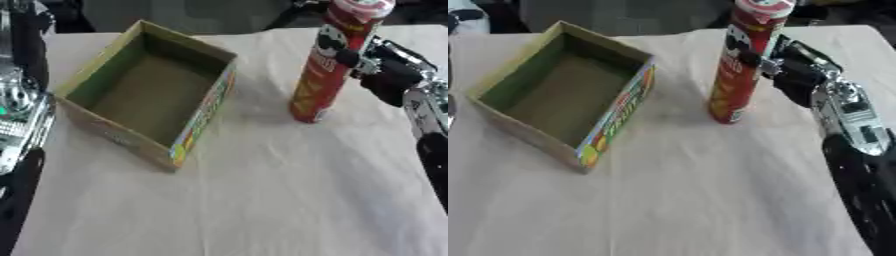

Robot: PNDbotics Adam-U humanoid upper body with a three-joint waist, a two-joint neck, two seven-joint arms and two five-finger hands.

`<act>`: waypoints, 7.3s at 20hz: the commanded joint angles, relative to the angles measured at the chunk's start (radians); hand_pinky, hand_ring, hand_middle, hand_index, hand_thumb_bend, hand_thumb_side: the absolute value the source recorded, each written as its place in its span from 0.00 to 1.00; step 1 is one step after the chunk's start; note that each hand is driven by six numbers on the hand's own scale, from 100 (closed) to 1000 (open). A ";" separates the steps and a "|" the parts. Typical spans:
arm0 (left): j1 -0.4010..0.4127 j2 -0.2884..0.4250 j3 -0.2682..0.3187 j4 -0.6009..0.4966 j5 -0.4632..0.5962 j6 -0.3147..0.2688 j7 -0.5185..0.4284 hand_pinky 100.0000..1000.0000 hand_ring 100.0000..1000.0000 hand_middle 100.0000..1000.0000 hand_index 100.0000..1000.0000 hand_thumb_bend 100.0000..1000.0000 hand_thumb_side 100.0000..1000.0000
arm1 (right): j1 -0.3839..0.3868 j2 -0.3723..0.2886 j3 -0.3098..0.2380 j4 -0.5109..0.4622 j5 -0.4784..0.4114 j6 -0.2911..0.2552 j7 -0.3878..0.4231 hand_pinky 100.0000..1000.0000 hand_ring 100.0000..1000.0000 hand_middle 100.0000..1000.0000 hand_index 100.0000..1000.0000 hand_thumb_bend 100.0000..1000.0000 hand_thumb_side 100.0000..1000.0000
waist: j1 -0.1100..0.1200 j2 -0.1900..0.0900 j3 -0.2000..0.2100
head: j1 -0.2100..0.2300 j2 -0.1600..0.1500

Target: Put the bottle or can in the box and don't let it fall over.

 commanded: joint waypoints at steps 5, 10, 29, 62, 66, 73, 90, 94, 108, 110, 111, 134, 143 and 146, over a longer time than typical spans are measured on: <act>-0.015 0.029 0.015 -0.036 0.014 0.007 0.006 0.66 1.00 0.83 0.69 0.03 1.00 | -0.025 -0.034 -0.003 -0.016 -0.030 -0.009 -0.004 1.00 1.00 1.00 1.00 0.61 0.18 | -0.004 -0.036 0.005 | -0.007 0.000; -0.013 0.033 0.018 -0.046 0.016 0.010 0.011 0.66 1.00 0.83 0.68 0.02 1.00 | -0.031 -0.033 0.000 -0.017 -0.043 -0.010 -0.005 1.00 1.00 1.00 1.00 0.60 0.18 | -0.006 -0.036 0.010 | -0.012 0.000; -0.004 0.032 0.027 -0.059 0.025 0.032 0.026 0.67 1.00 0.84 0.67 0.04 1.00 | -0.042 -0.036 0.011 0.002 -0.087 -0.036 0.003 1.00 1.00 1.00 1.00 0.51 0.16 | -0.017 -0.036 0.025 | -0.018 -0.002; 0.023 0.014 0.037 -0.039 0.087 0.094 0.015 0.70 1.00 0.87 0.65 0.08 1.00 | -0.028 -0.022 0.009 -0.014 -0.111 -0.058 0.026 1.00 0.84 1.00 0.92 0.00 0.05 | -0.013 -0.039 0.011 | -0.015 0.000; 0.028 0.014 0.038 -0.045 0.091 0.097 0.016 0.70 1.00 0.88 0.65 0.09 1.00 | -0.027 -0.019 0.006 -0.025 -0.112 -0.063 -0.003 1.00 0.79 0.96 0.86 0.00 0.04 | -0.013 -0.039 0.012 | -0.016 0.001; 0.041 0.009 0.083 -0.130 0.114 0.095 0.173 0.72 1.00 0.91 0.66 0.16 1.00 | -0.025 -0.019 -0.002 -0.045 -0.104 -0.067 -0.113 0.97 0.68 0.86 0.76 0.00 0.10 | -0.014 -0.040 0.015 | -0.019 0.004; 0.107 0.191 0.226 -0.584 0.284 0.111 0.415 0.76 1.00 0.88 0.70 0.19 0.90 | -0.007 -0.047 -0.007 -0.115 -0.208 -0.060 -0.275 0.88 0.42 0.55 0.45 0.00 0.34 | -0.011 -0.067 0.044 | -0.050 0.029; 0.148 0.224 0.250 -0.612 0.290 0.109 0.458 0.76 1.00 0.88 0.69 0.20 0.91 | -0.003 -0.056 -0.006 -0.137 -0.256 -0.068 -0.306 0.90 0.31 0.44 0.29 0.00 0.40 | -0.013 -0.079 0.048 | -0.055 0.037; 0.254 0.258 0.293 -0.632 0.274 0.117 0.508 0.76 1.00 0.87 0.68 0.22 0.94 | 0.003 -0.073 0.008 -0.233 -0.337 -0.129 -0.361 0.88 0.25 0.34 0.17 0.00 0.32 | -0.014 -0.103 0.052 | -0.058 0.053; 0.258 0.257 0.293 -0.632 0.274 0.118 0.508 0.76 1.00 0.87 0.68 0.22 0.94 | 0.001 -0.072 0.015 -0.254 -0.345 -0.140 -0.374 0.87 0.24 0.34 0.17 0.00 0.31 | -0.014 -0.105 0.051 | -0.057 0.054; 0.259 0.257 0.292 -0.633 0.274 0.117 0.507 0.76 1.00 0.87 0.68 0.22 0.94 | -0.001 -0.071 0.019 -0.266 -0.349 -0.146 -0.382 0.87 0.24 0.34 0.17 0.00 0.31 | -0.014 -0.106 0.051 | -0.056 0.055; 0.285 0.244 0.268 -0.640 0.274 0.112 0.484 0.76 1.00 0.86 0.67 0.22 0.94 | -0.193 0.007 0.225 -0.131 -0.132 -0.226 -0.547 0.83 0.26 0.35 0.19 0.00 0.22 | -0.028 -0.148 0.094 | -0.108 0.093; 0.282 0.240 0.263 -0.647 0.275 0.113 0.483 0.76 1.00 0.86 0.67 0.22 0.93 | -0.231 0.049 0.271 -0.072 -0.086 -0.235 -0.524 0.77 0.25 0.33 0.18 0.00 0.12 | -0.038 -0.152 0.120 | -0.130 0.100; 0.280 0.239 0.261 -0.651 0.275 0.111 0.481 0.76 1.00 0.86 0.67 0.22 0.93 | -0.244 0.066 0.285 -0.048 -0.079 -0.230 -0.524 0.77 0.25 0.33 0.17 0.00 0.14 | -0.040 -0.152 0.131 | -0.137 0.105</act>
